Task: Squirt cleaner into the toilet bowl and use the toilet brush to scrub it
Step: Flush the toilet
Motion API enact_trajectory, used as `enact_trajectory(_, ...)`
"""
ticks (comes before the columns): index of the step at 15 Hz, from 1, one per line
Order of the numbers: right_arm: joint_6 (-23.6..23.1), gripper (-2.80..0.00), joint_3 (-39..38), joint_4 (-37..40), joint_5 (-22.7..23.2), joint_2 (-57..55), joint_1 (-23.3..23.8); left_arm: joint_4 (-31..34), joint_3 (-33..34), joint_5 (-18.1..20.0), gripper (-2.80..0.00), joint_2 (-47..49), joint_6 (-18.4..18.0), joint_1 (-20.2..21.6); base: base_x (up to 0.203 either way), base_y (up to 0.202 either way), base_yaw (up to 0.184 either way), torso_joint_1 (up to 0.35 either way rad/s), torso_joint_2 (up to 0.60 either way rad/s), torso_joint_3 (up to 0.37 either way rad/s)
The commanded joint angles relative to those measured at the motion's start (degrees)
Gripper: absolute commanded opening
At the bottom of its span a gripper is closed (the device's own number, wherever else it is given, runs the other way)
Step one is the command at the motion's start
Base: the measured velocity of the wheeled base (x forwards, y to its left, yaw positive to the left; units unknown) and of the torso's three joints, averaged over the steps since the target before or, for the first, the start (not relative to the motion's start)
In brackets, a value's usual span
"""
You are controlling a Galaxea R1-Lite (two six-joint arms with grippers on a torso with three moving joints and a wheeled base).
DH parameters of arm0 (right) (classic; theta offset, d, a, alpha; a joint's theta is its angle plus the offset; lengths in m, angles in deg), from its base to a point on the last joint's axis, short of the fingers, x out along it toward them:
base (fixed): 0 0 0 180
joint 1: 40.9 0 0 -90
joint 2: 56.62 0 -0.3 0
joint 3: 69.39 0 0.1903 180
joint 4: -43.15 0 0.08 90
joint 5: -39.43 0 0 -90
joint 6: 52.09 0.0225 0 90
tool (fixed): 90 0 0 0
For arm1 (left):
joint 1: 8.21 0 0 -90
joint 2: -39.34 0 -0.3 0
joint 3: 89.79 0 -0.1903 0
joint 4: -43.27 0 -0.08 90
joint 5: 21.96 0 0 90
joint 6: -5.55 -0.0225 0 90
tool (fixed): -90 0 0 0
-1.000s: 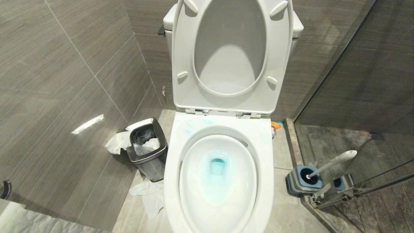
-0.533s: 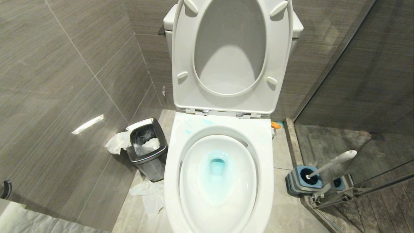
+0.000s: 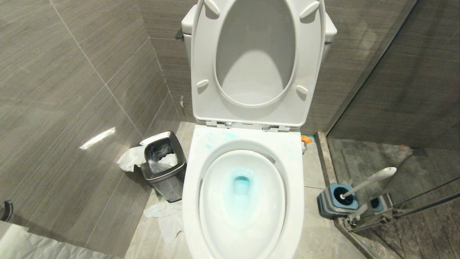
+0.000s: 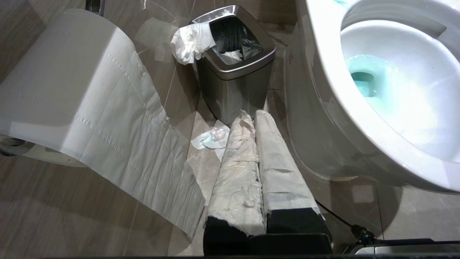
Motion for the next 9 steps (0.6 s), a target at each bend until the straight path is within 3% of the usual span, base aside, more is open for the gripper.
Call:
enact_trajectory(1, 0.2, -2.8, -2.2, 0.2, -2.2, 0.1, 0.0, 0.0, 0.1, 0.0, -2.8, 0.1, 0.0, 0.0, 0.0, 0.0, 0.0, 0.0, 0.0, 0.0)
enact_trajectory(4, 0.8, -2.8, -2.2, 1.3, -2.0, 0.1, 0.0, 0.0, 0.1, 0.0, -2.8, 0.1, 0.0, 0.0, 0.0, 0.0, 0.0, 0.0, 0.0, 0.0)
enact_trajectory(9, 7.0, -2.8, -2.1, 3.2, -3.2, 0.1, 0.0, 0.0, 0.1, 0.0, -2.8, 0.1, 0.0, 0.0, 0.0, 0.0, 0.0, 0.0, 0.0, 0.0)
